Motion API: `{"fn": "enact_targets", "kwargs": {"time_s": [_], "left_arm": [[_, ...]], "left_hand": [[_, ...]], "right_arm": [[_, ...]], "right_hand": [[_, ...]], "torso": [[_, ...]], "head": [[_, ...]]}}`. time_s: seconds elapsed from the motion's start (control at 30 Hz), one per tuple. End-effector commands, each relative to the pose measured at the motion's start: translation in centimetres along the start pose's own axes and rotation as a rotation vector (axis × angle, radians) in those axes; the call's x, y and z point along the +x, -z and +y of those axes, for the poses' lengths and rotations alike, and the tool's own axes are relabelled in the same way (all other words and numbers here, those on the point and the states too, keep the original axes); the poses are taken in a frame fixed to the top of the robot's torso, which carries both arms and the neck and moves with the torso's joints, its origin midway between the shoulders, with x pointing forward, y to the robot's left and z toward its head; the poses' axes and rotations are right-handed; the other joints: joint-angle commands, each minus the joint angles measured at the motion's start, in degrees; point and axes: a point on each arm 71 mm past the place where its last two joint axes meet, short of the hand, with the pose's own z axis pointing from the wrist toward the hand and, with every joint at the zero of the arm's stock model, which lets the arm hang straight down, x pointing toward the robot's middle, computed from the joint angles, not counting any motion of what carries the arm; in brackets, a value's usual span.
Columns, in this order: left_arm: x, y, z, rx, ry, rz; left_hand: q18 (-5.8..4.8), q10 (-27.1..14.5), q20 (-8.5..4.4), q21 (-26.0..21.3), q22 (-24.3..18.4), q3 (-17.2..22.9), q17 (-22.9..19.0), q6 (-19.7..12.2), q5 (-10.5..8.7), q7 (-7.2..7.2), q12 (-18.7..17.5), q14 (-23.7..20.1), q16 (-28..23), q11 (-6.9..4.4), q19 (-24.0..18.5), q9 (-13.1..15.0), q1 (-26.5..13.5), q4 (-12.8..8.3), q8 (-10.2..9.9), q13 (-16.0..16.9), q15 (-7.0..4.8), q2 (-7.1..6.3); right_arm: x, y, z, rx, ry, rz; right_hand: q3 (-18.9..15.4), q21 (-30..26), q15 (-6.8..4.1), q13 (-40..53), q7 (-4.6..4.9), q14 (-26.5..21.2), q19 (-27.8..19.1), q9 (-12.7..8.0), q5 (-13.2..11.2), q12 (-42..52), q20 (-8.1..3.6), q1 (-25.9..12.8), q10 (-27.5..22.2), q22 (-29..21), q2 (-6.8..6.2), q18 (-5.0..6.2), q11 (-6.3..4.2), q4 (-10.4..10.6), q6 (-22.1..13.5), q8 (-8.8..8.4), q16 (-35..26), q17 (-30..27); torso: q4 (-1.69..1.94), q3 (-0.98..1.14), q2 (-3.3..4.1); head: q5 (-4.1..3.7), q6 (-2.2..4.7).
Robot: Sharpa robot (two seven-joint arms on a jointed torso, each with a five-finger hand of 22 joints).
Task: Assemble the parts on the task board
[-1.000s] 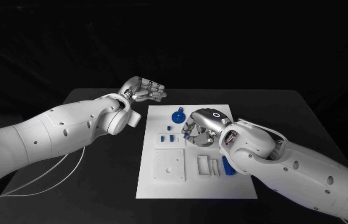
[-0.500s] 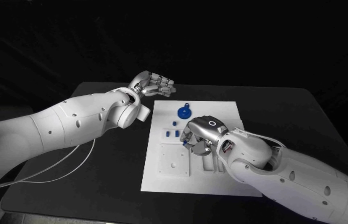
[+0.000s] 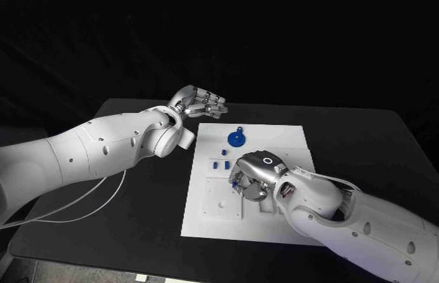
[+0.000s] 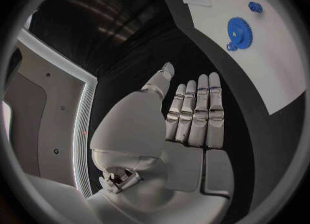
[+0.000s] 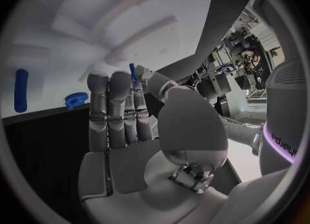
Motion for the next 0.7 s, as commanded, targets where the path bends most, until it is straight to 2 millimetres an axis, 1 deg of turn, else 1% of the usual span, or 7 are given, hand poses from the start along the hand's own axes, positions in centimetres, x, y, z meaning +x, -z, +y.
{"fn": "enact_targets", "kwargs": {"time_s": [0.03, 0.33, 0.47, 0.57, 0.7], "left_arm": [[0.1, -0.1, -0.2, 0.009, 0.008, -0.001], [0.1, -0.1, -0.2, 0.008, 0.008, 0.000], [0.0, -0.1, -0.2, 0.008, 0.008, -0.001], [0.0, -0.1, -0.1, 0.008, 0.008, -0.001], [0.0, -0.1, -0.1, 0.007, 0.008, -0.001]], "left_hand": [[-0.38, -0.2, 0.39, 0.2, -0.1, 0.0, -0.1, 0.0, 0.05, 0.42, 0.0, -0.4, -0.2, 0.11, 0.1, -0.1, 0.0, 0.2, 0.2, 0.0, 0.04, 0.07], [-0.36, -0.3, 0.43, 0.3, -0.5, 0.0, -0.1, -0.1, 0.08, 0.43, 0.0, -0.5, -0.2, 0.12, 0.1, -0.1, 0.0, 0.4, 0.2, 0.0, 0.06, 0.02], [-0.36, -0.3, 0.43, 0.3, -0.5, 0.0, -0.1, -0.1, 0.08, 0.43, 0.0, -0.5, -0.2, 0.12, 0.1, -0.1, 0.0, 0.4, 0.2, 0.0, 0.06, 0.02], [-0.36, -0.3, 0.43, 0.3, -0.5, 0.0, -0.1, -0.1, 0.08, 0.43, 0.0, -0.5, -0.2, 0.12, 0.1, -0.1, 0.0, 0.4, 0.2, 0.0, 0.06, 0.02], [-0.35, -0.3, 0.44, 0.3, -0.7, -0.1, -0.1, -0.2, 0.06, 0.47, 0.0, -0.5, -0.2, 0.13, 0.2, -0.1, 0.0, 0.4, 0.3, 0.0, 0.08, 0.03]], "right_arm": [[0.3, 0.0, 0.2, -0.007, 0.021, 0.015], [1.0, 0.1, 0.4, -0.013, 0.017, 0.032], [1.1, 0.2, 0.4, -0.014, 0.015, 0.038], [1.2, 0.2, 0.4, -0.015, 0.012, 0.044], [1.3, 0.3, 0.4, -0.013, 0.011, 0.050]], "right_hand": [[0.1, -0.3, -0.37, 0.1, 0.12, -0.1, 0.3, 0.1, -0.1, 0.1, 0.06, 0.1, 0.3, 2.9, 0.49, 1.02, -0.04, -0.3, 0.5, 0.19, 0.0, -0.1], [0.1, -0.3, -0.37, 0.1, 0.12, -0.1, 0.3, 0.1, -0.1, 0.1, 0.06, 0.1, 0.3, 2.9, 0.49, 1.02, -0.04, -0.3, 0.5, 0.19, 0.0, -0.1], [0.0, -0.5, -0.38, 0.1, 0.11, -0.1, 0.4, 0.1, 0.0, 0.1, 0.06, 0.0, 0.3, 2.9, 0.54, 1.01, -0.05, -0.3, 0.5, 0.20, 0.0, -0.1], [0.0, -0.6, -0.39, 0.1, 0.11, -0.1, 0.5, 0.1, 0.1, 0.1, 0.05, -0.1, 0.4, 3.0, 0.53, 1.01, -0.05, -0.4, 0.5, 0.19, 0.0, -0.1], [0.0, -0.7, -0.41, 0.1, 0.11, -0.1, 0.5, 0.0, 0.1, 0.1, 0.04, -0.1, 0.4, 3.0, 0.53, 1.00, -0.05, -0.4, 0.5, 0.19, 0.0, -0.1]], "torso": [[-0.07, -0.04, 0.00], [-0.03, 0.04, 0.00], [-0.06, 0.00, -0.01], [-0.10, 0.01, -0.01], [-0.05, 0.03, 0.02]], "head": [[0.15, -0.15], [0.57, -0.43], [0.65, -0.54], [0.73, -0.52], [0.70, -0.54]]}}
